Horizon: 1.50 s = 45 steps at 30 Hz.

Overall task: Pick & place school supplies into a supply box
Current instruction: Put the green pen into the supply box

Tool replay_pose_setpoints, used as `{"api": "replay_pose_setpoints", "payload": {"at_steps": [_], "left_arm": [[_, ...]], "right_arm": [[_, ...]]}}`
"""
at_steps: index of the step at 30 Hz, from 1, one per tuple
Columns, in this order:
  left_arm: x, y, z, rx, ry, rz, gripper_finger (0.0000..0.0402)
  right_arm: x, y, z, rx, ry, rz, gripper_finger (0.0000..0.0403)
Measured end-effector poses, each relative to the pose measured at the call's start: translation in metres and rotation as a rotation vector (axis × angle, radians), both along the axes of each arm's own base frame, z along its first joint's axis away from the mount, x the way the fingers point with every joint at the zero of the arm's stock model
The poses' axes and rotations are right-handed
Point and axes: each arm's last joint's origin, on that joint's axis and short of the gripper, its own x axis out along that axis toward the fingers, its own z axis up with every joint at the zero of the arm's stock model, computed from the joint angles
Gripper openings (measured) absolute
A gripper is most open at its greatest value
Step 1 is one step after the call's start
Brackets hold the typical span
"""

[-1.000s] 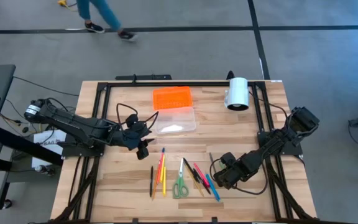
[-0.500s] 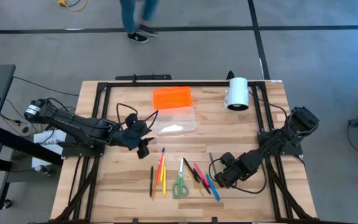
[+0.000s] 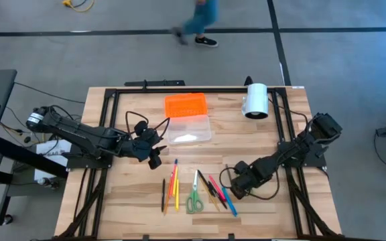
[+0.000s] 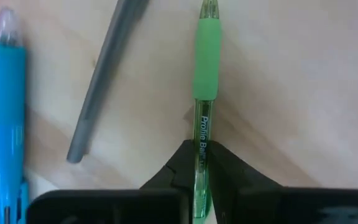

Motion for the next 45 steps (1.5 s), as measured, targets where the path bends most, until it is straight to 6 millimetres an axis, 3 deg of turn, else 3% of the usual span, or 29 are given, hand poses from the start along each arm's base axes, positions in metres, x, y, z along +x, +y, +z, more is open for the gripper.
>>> {"api": "replay_pose_setpoints", "payload": {"at_steps": [15,25,35,45], "left_arm": [[0.000,0.000,0.000,0.004,-0.006,0.017,0.0155],[0.000,0.001,0.000,0.019,-0.010,0.029,0.0155],[0.000,0.001,0.000,0.017,-0.009,0.028,0.0155],[0.000,0.001,0.000,0.010,-0.012,0.034,0.0154]], "right_arm": [[0.001,-0.008,0.010,-0.051,-0.072,0.067,0.0003],[-0.001,-0.019,0.042,-0.099,-0.244,0.048,0.0003],[-0.001,-0.041,0.076,-0.117,-0.417,0.053,0.0003],[0.008,-0.065,0.092,-0.154,-0.542,0.138,0.0004]]}}
